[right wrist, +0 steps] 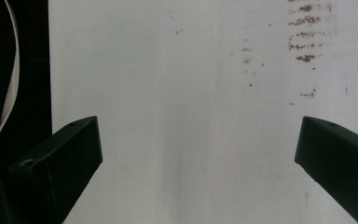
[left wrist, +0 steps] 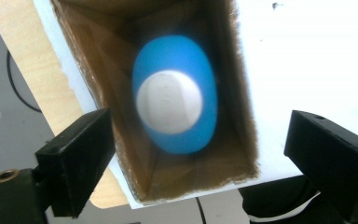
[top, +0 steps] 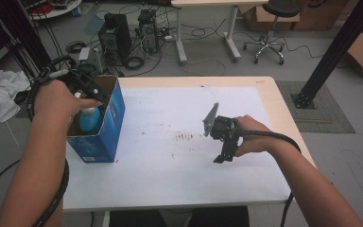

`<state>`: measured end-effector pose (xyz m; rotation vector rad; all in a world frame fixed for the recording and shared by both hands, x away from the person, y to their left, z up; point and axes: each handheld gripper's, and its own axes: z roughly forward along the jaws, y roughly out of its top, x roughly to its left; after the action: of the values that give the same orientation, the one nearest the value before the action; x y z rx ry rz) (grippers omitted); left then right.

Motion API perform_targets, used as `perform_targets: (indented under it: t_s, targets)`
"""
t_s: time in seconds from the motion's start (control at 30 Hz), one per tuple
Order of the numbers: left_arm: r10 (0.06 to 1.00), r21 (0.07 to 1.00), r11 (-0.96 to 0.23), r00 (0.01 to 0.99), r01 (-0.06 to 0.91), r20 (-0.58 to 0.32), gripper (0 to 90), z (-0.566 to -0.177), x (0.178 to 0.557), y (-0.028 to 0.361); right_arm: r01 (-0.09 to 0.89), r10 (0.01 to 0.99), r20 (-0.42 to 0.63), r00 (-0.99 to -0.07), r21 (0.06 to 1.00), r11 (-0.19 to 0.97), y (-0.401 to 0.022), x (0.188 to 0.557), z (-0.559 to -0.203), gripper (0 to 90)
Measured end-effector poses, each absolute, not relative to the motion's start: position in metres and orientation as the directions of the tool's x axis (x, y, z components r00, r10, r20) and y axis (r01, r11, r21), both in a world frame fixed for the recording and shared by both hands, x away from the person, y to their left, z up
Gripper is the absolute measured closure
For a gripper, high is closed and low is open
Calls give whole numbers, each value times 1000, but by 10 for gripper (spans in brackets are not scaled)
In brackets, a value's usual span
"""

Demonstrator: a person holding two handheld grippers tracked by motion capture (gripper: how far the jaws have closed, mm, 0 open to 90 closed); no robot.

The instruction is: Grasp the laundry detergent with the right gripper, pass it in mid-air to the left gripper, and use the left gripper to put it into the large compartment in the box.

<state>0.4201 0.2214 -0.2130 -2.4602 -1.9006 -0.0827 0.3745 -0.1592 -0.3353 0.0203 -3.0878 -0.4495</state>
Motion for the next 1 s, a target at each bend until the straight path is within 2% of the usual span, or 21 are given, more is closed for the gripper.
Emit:
perform_targets:
  t_s: [0.37,0.7,1.0]
  targets:
    - [950,32,-306,303,952,76,57,-191,418,209,-4,-9,18,-1000,275,961,-161,375,-334,3]
    - [912,47,-409,406,911,65,10,-176,417,185,1,-5,22,-1000,272,962,-163,376,-333,3]
    - [835,64,-550,548,833,44,1,-170,413,157,12,6,24,-1000,264,965,-166,377,-332,2]
